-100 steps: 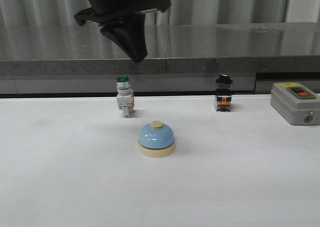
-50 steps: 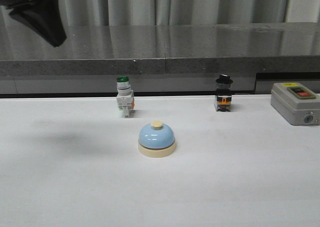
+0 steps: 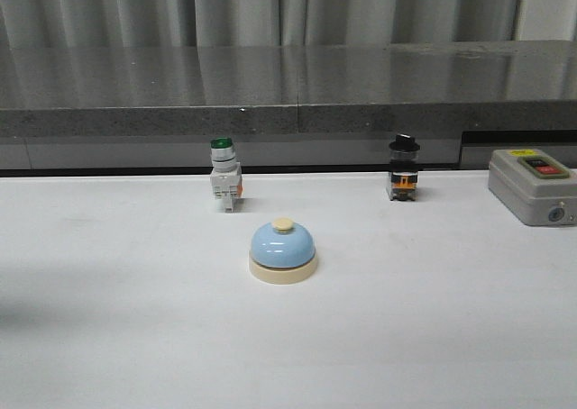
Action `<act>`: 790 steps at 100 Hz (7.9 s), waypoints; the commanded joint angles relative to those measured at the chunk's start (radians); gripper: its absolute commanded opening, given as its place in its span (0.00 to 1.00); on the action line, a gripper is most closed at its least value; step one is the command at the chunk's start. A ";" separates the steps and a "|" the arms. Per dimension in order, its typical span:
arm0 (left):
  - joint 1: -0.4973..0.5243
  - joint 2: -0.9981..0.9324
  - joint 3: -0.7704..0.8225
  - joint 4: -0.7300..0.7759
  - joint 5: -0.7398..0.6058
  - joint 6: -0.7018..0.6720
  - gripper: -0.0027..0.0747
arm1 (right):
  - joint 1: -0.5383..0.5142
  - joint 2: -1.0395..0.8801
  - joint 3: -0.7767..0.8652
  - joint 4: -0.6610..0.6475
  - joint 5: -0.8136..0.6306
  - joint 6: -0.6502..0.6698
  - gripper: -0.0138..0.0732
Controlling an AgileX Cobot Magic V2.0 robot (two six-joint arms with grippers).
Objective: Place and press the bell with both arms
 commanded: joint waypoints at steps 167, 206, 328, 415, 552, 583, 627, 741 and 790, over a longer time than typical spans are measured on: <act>0.022 -1.333 0.758 0.044 -0.310 -0.008 0.01 | -0.004 -0.017 -0.014 -0.008 -0.074 -0.003 0.09; 0.022 -1.345 1.002 0.035 -0.757 -0.008 0.01 | -0.004 -0.017 -0.014 -0.008 -0.074 -0.003 0.09; 0.022 -1.351 1.059 0.085 -0.726 -0.008 0.01 | -0.004 -0.017 -0.014 -0.008 -0.074 -0.003 0.09; 0.022 -1.351 1.059 0.085 -0.726 -0.008 0.01 | -0.004 0.272 -0.291 -0.046 0.038 -0.003 0.09; 0.022 -1.351 1.059 0.085 -0.726 -0.008 0.01 | 0.453 1.333 -1.055 -0.090 0.392 -0.003 0.09; 0.022 -1.351 1.059 0.085 -0.726 -0.008 0.01 | 0.546 1.556 -1.290 -0.084 0.525 -0.004 0.09; 0.022 -1.351 1.059 0.085 -0.726 -0.008 0.01 | 0.641 1.820 -1.553 -0.063 0.704 -0.005 0.09; 0.022 -1.351 1.059 0.085 -0.726 -0.008 0.01 | 0.609 1.974 -1.728 0.048 0.869 -0.063 0.09; 0.022 -1.351 1.059 0.085 -0.726 -0.008 0.01 | 0.371 1.785 -1.572 0.048 0.913 -0.063 0.09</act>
